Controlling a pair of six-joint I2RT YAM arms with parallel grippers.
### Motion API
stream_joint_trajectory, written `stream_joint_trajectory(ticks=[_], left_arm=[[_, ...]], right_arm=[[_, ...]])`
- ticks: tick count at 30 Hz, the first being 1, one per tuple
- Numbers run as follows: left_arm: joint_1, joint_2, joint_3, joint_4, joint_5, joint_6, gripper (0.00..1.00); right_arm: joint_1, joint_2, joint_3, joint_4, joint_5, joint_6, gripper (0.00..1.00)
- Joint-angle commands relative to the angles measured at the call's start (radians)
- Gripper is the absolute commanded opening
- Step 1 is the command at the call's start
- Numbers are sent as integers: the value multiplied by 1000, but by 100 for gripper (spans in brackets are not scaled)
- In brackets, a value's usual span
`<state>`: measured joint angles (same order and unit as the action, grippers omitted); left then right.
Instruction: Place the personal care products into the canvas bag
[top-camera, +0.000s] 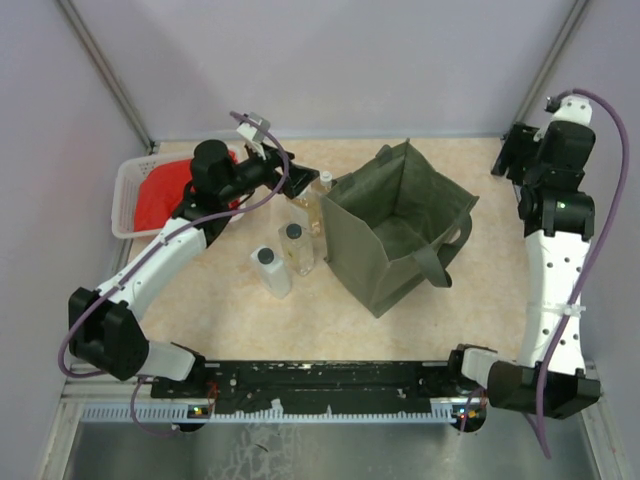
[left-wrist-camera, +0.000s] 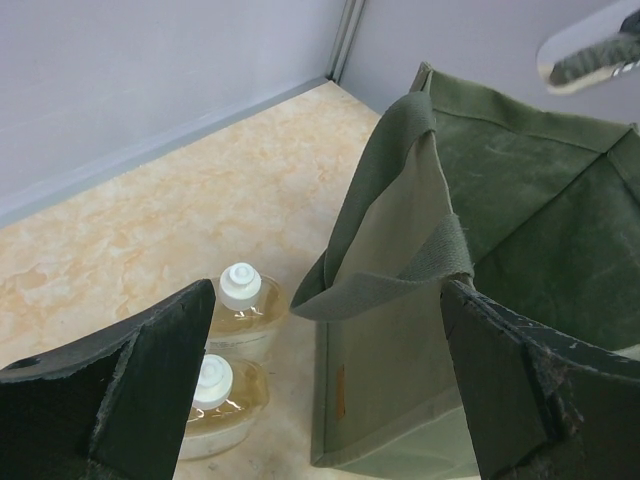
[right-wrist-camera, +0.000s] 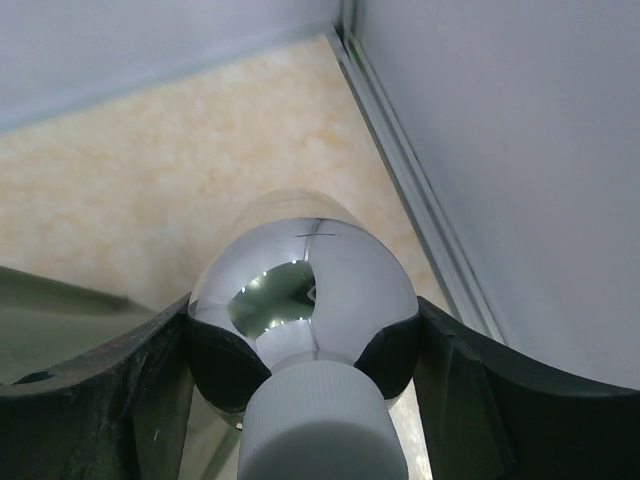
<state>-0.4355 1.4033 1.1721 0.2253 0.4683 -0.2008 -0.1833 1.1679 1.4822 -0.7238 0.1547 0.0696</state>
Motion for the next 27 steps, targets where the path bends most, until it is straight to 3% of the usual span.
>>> stream_joint_trajectory(ticks=[1, 6, 12, 18, 27], left_arm=[[-9, -13, -11, 22, -9, 18, 100], [-10, -6, -16, 22, -12, 21, 100], [-10, 7, -22, 23, -17, 21, 100], [-9, -1, -28, 20, -23, 28, 100], [-13, 1, -26, 9, -19, 25, 100]], right_arm=[[8, -43, 94, 288, -166, -40, 0], [49, -63, 106, 379, -363, -27, 0], [208, -61, 148, 354, -427, -86, 0], [260, -102, 122, 404, -550, -52, 0], [365, -98, 5, 291, -480, -93, 0]])
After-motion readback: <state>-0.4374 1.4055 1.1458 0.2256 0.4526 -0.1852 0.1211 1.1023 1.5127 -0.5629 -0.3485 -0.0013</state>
